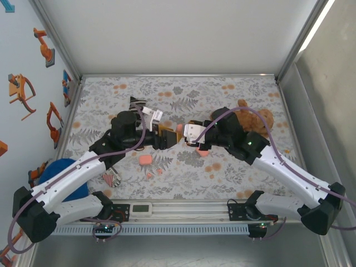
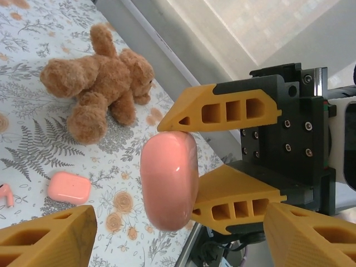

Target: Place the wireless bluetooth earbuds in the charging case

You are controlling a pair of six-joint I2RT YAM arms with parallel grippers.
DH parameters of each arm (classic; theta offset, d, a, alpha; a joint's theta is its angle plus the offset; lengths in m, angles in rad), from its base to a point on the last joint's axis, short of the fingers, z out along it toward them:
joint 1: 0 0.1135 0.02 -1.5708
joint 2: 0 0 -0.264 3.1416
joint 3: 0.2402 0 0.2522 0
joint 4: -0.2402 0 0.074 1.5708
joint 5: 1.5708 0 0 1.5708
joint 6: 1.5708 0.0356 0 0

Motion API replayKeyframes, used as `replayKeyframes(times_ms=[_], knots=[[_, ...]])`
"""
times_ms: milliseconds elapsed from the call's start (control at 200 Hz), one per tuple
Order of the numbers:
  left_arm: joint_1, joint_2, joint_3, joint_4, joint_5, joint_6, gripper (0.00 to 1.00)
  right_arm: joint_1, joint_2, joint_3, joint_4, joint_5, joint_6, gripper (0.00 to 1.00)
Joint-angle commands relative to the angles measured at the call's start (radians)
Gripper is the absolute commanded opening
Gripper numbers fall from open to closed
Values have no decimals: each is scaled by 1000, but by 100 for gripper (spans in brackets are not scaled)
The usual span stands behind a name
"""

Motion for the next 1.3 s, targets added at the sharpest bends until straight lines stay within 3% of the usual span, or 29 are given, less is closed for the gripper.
replayKeyframes(times_ms=[0, 426, 816, 1292], knots=[[-8, 15, 37, 41, 19, 7, 76, 14, -18, -4, -9, 16, 20, 42], [-12, 64, 44, 93, 60, -27, 47, 32, -17, -13, 10, 52, 28, 42], [-15, 79, 48, 93, 79, -27, 43, 37, -9, -15, 31, 85, 35, 42], [-15, 85, 54, 95, 85, -23, 21, 36, -1, -19, 27, 61, 60, 44]])
